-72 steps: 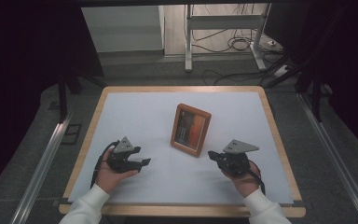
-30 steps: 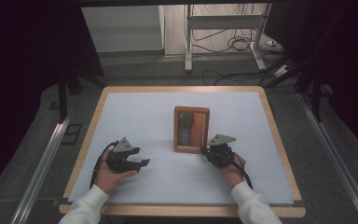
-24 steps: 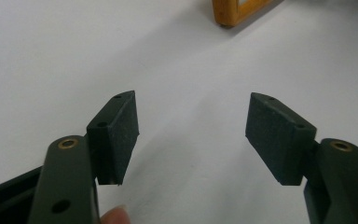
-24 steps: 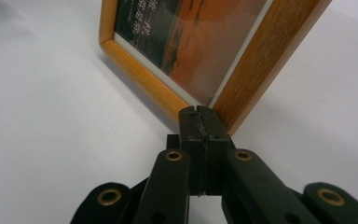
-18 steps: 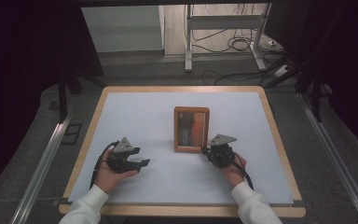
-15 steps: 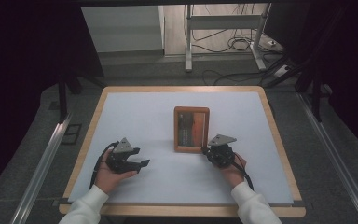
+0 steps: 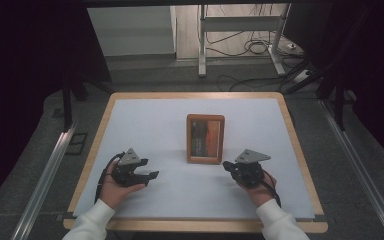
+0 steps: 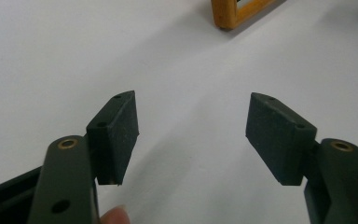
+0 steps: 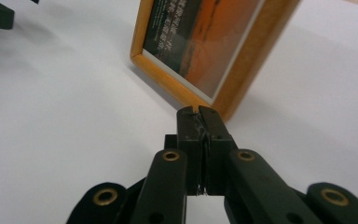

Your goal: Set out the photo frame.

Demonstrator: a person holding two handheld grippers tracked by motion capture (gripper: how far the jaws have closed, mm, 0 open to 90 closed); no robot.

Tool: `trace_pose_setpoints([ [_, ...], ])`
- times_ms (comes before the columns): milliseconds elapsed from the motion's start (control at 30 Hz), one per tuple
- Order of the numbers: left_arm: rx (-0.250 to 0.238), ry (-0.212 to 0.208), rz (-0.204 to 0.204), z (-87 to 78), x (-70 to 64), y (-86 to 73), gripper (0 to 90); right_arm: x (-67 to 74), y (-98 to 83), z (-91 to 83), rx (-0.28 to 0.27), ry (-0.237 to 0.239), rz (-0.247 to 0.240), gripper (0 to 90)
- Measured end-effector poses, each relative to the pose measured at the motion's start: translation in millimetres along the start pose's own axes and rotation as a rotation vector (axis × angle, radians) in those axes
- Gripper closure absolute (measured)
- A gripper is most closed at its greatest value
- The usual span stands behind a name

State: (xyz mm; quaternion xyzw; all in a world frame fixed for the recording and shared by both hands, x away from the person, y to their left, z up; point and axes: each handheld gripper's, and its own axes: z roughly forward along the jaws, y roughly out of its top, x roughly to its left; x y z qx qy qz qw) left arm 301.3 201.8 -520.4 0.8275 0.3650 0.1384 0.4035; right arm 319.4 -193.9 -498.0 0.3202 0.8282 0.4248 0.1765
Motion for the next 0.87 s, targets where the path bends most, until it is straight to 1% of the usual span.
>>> trace_pose_setpoints([
  [33, -0.001, 0.002, 0.000, -0.1, -0.3, 0.0, 33.7, -1.3, -1.7, -3.9, 0.002, 0.005, 0.006, 83.0],
  [67, -0.003, 0.003, -0.001, -0.5, -0.4, 0.0, 33.4, -2.4, -3.7, -7.3, 0.010, 0.009, 0.013, 77.2],
  [133, -0.005, 0.005, -0.004, -1.3, -0.1, 0.0, 33.2, -3.2, -9.9, -14.2, 0.014, -0.015, 0.020, 62.2],
  [167, -0.007, 0.006, -0.007, -1.4, 0.2, -0.1, 33.1, -3.8, -13.7, -17.8, 0.017, -0.026, 0.028, 56.1],
  [200, -0.006, 0.007, -0.008, -1.4, 0.5, -0.3, 33.0, -4.6, -17.4, -21.2, 0.024, -0.031, 0.037, 51.7],
  [333, -0.002, 0.007, -0.006, -0.5, 0.9, -0.9, 32.7, -9.9, -31.5, -35.1, 0.037, -0.056, 0.033, 40.2],
  [433, -0.002, 0.006, -0.006, -0.3, 1.1, -1.1, 32.2, -16.8, -40.7, -43.5, 0.030, -0.091, 0.049, 35.3],
  [500, -0.001, 0.007, -0.008, -0.2, 2.0, -1.6, 32.1, -22.1, -45.7, -46.0, 0.026, -0.112, 0.058, 33.4],
  [633, 0.003, 0.008, -0.011, 0.4, 3.3, -2.1, 32.0, -29.1, -48.3, -44.6, 0.025, -0.126, 0.086, 31.1],
  [767, 0.000, 0.007, -0.012, 0.0, 3.4, -2.1, 32.0, -28.1, -46.8, -43.9, 0.010, -0.131, 0.075, 28.5],
  [867, 0.000, 0.006, -0.012, 1.0, 4.1, -1.6, 31.9, -28.1, -47.2, -43.1, 0.012, -0.135, 0.066, 27.0],
])
